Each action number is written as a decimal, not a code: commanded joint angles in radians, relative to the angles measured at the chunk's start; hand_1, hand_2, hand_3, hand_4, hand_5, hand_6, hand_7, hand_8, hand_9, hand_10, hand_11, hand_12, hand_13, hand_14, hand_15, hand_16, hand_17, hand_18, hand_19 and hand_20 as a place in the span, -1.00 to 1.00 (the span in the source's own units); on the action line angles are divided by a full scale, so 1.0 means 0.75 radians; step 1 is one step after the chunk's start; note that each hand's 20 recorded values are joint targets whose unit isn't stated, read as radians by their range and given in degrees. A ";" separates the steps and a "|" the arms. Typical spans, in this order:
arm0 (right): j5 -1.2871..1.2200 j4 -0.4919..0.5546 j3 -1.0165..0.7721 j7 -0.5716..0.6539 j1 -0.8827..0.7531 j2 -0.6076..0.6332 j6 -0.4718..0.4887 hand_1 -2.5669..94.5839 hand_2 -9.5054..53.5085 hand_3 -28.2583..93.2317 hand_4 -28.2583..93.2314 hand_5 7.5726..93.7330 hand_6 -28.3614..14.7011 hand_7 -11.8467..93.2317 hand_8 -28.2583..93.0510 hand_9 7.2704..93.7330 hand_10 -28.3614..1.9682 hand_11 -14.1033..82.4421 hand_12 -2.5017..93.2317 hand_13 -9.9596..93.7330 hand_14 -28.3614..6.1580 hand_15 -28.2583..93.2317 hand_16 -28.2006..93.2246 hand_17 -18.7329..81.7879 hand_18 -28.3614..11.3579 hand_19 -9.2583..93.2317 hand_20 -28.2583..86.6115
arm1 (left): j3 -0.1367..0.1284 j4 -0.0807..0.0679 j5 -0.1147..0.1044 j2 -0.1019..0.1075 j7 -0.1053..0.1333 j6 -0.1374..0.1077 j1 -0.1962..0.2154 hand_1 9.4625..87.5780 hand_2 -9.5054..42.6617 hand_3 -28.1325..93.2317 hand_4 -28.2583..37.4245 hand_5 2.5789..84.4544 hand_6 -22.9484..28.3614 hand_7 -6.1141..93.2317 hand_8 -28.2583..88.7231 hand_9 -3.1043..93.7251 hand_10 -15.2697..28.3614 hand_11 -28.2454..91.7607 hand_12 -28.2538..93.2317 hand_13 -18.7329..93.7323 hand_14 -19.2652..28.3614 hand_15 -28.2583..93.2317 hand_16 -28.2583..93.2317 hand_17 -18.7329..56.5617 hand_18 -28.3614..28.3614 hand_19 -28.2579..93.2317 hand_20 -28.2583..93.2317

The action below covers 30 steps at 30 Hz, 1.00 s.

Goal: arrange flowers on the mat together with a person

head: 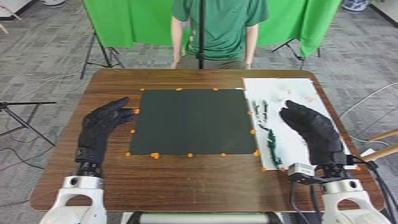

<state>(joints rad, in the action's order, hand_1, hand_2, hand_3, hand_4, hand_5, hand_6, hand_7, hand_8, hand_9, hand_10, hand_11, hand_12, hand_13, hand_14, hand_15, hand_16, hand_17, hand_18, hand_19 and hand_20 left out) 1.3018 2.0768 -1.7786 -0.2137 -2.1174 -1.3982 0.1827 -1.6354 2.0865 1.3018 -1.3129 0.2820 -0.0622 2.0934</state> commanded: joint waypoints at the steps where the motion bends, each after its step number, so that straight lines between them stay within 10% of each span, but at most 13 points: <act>1: 0.007 0.013 0.031 -0.025 -0.014 0.007 -0.105 -0.72 -0.80 0.63 -0.87 -0.07 0.19 -0.54 -0.69 -0.08 -0.19 -0.59 -0.59 -0.15 -0.27 -0.36 -0.18 -0.28 -0.37 -0.72 -0.06 | 0.000 -0.009 0.001 -0.019 -0.010 -0.001 0.017 -0.53 -0.75 0.53 -0.65 0.17 -0.02 -0.60 -0.61 0.17 0.37 -0.21 -0.27 0.23 0.62 -0.14 -0.56 0.02 0.64 0.04 -0.33; 20: 0.136 0.054 0.039 0.042 -0.043 0.016 -0.212 -0.81 -1.00 0.57 -0.99 -0.13 0.17 -0.55 -0.67 -0.09 -0.20 -0.58 -0.56 -0.10 -0.33 -0.36 -0.15 -0.25 -0.48 -0.60 0.00 | 0.000 -0.010 -0.005 -0.014 -0.025 0.003 0.026 -0.53 -0.76 0.53 -0.64 0.16 -0.01 -0.59 -0.61 0.17 0.37 -0.21 -0.27 0.21 0.61 -0.14 -0.55 0.01 0.62 0.00 -0.29; 26: 0.522 0.110 0.134 0.210 -0.032 0.063 -0.616 -0.56 -1.00 0.57 -0.98 0.00 0.05 -0.34 -0.62 0.15 -0.34 -0.32 -0.41 0.33 -0.24 0.02 -0.07 -0.13 -0.70 0.20 0.33 | 0.000 -0.011 0.001 -0.006 -0.027 0.007 0.017 -0.53 -0.76 0.53 -0.64 0.16 -0.01 -0.60 -0.61 0.17 0.37 -0.21 -0.27 0.21 0.61 -0.14 -0.55 0.01 0.62 0.00 -0.28; 30: 1.022 0.156 0.142 0.419 -0.055 0.075 -0.671 -0.45 -1.00 0.53 -1.00 0.07 0.03 -0.24 -0.63 0.27 -0.32 -0.11 -0.33 0.43 -0.11 0.36 -0.04 -0.08 -0.77 0.47 0.43 | -0.005 -0.008 0.000 -0.004 -0.034 0.009 0.022 -0.53 -0.76 0.53 -0.64 0.16 -0.01 -0.60 -0.61 0.17 0.36 -0.21 -0.27 0.21 0.61 -0.14 -0.55 0.01 0.62 0.00 -0.28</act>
<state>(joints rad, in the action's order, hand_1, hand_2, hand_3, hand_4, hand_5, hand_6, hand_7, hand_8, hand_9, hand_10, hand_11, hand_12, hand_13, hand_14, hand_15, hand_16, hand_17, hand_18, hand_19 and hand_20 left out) 1.6030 2.1453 -1.6744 -0.0729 -2.1382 -1.3580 -0.2179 -1.6357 2.0837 1.3017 -1.3172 0.2721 -0.0591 2.0948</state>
